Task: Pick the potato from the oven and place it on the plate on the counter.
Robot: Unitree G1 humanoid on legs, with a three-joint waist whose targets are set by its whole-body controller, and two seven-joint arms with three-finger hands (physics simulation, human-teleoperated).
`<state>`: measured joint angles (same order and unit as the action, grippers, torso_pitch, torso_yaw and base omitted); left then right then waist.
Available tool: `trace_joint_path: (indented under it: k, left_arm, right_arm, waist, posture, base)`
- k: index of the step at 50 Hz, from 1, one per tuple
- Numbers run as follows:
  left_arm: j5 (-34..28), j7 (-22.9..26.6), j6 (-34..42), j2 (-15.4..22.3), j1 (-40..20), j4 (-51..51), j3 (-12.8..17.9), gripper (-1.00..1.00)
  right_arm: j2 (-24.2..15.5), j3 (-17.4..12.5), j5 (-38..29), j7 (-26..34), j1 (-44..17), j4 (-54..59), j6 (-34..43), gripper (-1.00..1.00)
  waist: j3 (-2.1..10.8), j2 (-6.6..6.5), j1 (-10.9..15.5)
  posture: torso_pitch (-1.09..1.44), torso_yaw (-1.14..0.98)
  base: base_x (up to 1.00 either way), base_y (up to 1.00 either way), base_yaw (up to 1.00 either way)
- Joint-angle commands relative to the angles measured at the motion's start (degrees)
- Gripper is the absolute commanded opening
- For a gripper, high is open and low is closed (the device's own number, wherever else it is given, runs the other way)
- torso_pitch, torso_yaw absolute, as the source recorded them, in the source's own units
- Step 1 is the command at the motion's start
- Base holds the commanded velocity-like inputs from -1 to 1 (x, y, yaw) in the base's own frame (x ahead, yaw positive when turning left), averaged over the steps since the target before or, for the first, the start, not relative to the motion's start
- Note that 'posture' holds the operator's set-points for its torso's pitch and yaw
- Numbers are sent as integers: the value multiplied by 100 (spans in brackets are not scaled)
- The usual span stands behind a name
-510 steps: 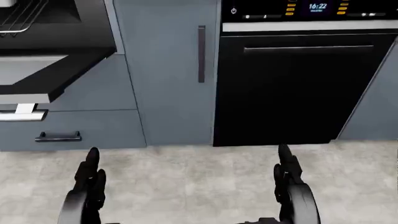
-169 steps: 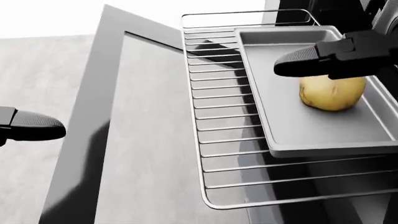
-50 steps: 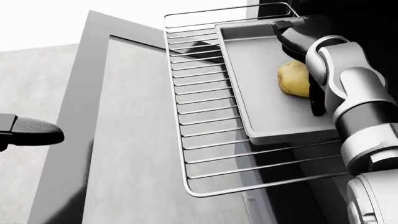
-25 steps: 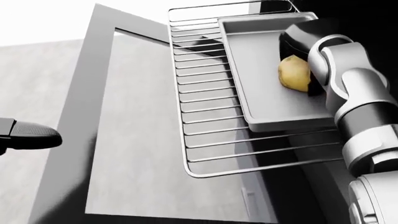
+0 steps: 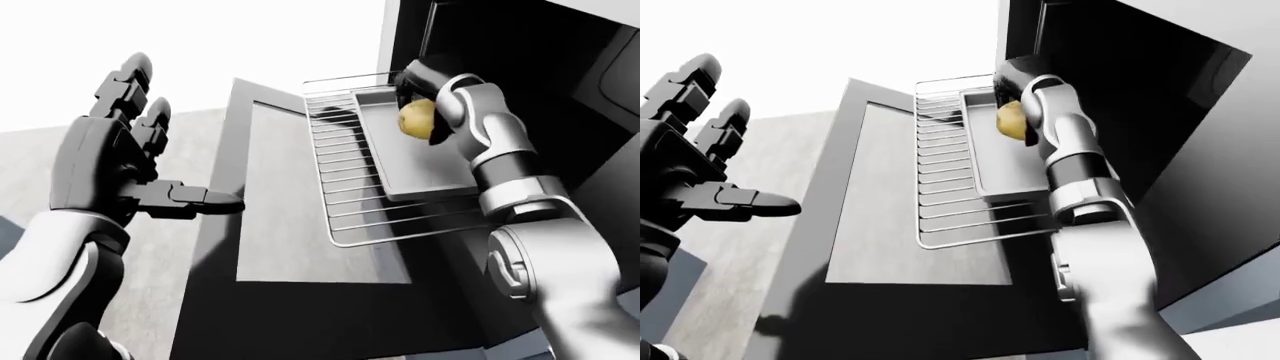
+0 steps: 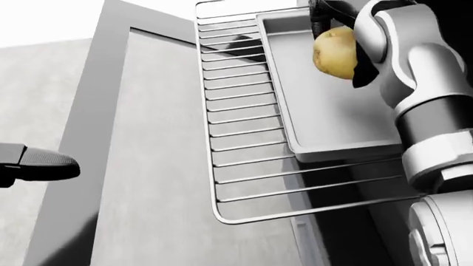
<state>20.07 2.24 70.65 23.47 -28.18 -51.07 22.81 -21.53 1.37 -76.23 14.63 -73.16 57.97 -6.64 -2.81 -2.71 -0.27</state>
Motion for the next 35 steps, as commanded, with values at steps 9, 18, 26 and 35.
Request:
trace_joint_path:
  k: [9,18,26,35]
  left_arm:
    - [158,-76,167,150,-350,-310,281,100]
    - [590,-228,850,111,-542,-860,608,100]
    - [1666,-1011,1263,388,-978,-893,794,100]
    - [1998,-1338,963,494,-755,-807,712,100]
  right_arm:
    - [131,-205,479,355,-17,-1650,-64,-100]
    - [151,-374,891,1093,418,-3294,118,-100]
    - [30,-522,1341,1487,627,-4085,251,-100]
    - [61,-560,1678,1698,810,-4546,409,-100]
  waist:
    - [129,58,-15]
    - [238,121,-9]
    - [247,329,-41]
    - [144,-117,1]
  posture:
    - [0,0]
    - [0,0]
    - [0,0]
    - [0,0]
  base:
    - [0,0,0]
    - [-12,0,0]
    - [-21,6,0]
    - [-24,22,0]
